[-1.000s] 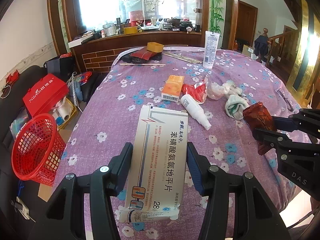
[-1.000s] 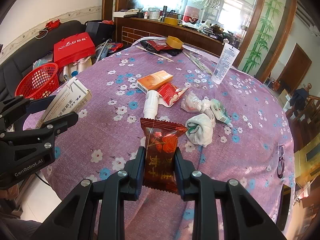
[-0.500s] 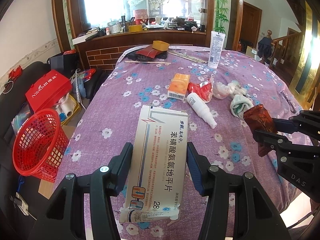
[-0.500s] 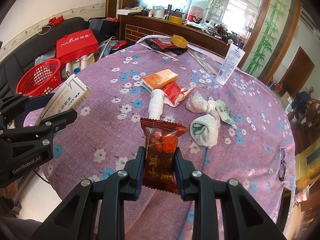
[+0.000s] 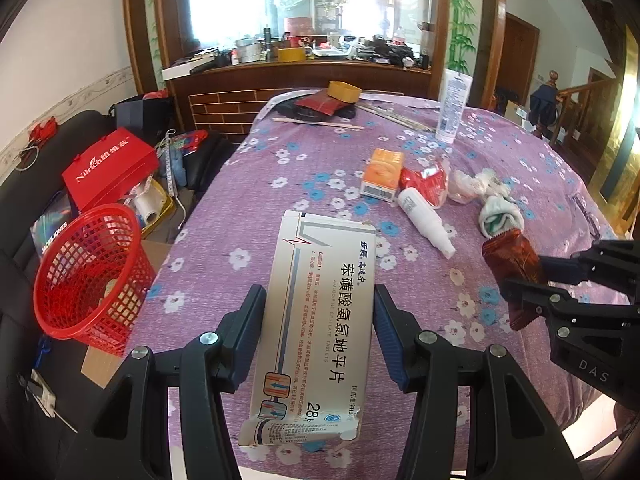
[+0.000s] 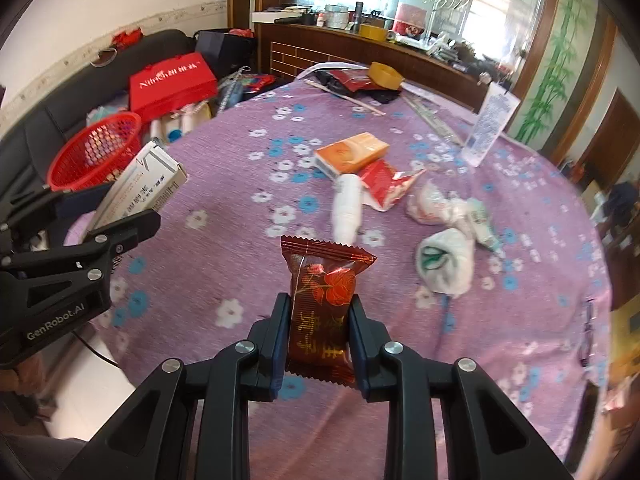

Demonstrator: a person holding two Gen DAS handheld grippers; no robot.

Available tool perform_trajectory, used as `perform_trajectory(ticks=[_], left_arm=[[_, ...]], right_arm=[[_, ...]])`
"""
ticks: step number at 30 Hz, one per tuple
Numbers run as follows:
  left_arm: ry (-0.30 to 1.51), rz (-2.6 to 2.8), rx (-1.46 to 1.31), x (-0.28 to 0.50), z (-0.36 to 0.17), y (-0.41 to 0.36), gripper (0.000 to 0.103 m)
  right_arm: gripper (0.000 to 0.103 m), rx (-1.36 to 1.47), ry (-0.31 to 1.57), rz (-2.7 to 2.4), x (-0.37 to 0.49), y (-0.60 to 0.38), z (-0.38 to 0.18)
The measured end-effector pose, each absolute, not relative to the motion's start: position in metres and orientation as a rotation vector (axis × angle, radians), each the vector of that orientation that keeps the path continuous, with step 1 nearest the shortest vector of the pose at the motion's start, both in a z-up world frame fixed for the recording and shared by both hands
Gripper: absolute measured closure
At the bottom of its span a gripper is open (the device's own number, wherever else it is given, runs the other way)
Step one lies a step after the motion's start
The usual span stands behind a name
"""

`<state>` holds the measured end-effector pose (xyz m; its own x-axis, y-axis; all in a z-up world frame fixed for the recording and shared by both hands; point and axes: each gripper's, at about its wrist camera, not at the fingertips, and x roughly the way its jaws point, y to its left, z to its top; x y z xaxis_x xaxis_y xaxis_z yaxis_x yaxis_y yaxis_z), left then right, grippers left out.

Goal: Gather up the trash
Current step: 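Carry the medicine box and candy wrapper toward the red wastebasket, then open both grippers over the red wastebasket to drop the items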

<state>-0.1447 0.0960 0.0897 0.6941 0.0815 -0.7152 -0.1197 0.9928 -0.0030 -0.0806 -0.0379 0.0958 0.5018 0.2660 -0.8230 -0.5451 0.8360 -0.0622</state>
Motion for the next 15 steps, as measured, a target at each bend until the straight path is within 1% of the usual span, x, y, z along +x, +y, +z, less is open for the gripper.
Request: perform_trajectory(ticks=[8,15], left_arm=[[0.757,0.218,-0.123,-0.159,0.111,0.146,0.051],[0.708,0.362,-0.222,-0.18,0.133,0.222,0.051]], right_arm=[[0.074,-0.243,0.954,0.626,-0.067,-0.013,0.106],[0.073,-0.224,0.948,0.786,-0.056,0.045,0.13]])
